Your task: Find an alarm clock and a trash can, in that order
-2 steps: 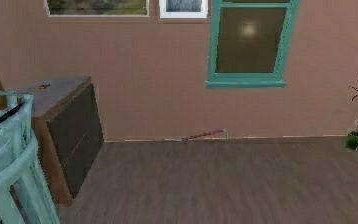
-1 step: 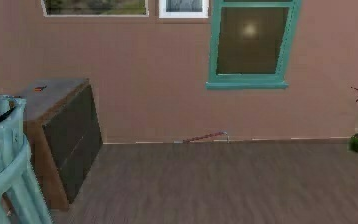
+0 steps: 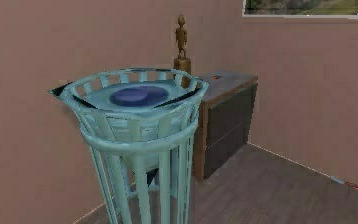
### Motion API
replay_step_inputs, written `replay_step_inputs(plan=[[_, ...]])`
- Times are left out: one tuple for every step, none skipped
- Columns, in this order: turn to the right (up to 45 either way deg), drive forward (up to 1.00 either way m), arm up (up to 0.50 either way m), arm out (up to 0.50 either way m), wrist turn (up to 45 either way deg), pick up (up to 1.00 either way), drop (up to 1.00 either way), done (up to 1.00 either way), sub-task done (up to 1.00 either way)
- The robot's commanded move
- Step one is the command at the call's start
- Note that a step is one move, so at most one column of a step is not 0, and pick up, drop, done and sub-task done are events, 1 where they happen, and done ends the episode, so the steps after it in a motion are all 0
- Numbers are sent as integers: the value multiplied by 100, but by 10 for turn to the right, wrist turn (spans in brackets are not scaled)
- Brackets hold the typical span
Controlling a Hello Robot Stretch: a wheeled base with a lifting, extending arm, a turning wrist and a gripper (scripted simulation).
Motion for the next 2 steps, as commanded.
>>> replay_step_inputs(plan=[[-90, 0, 0, 0, 0, 0, 0, 0, 0], [0, 0, 0, 0, 0, 0, 0, 100, 0]])
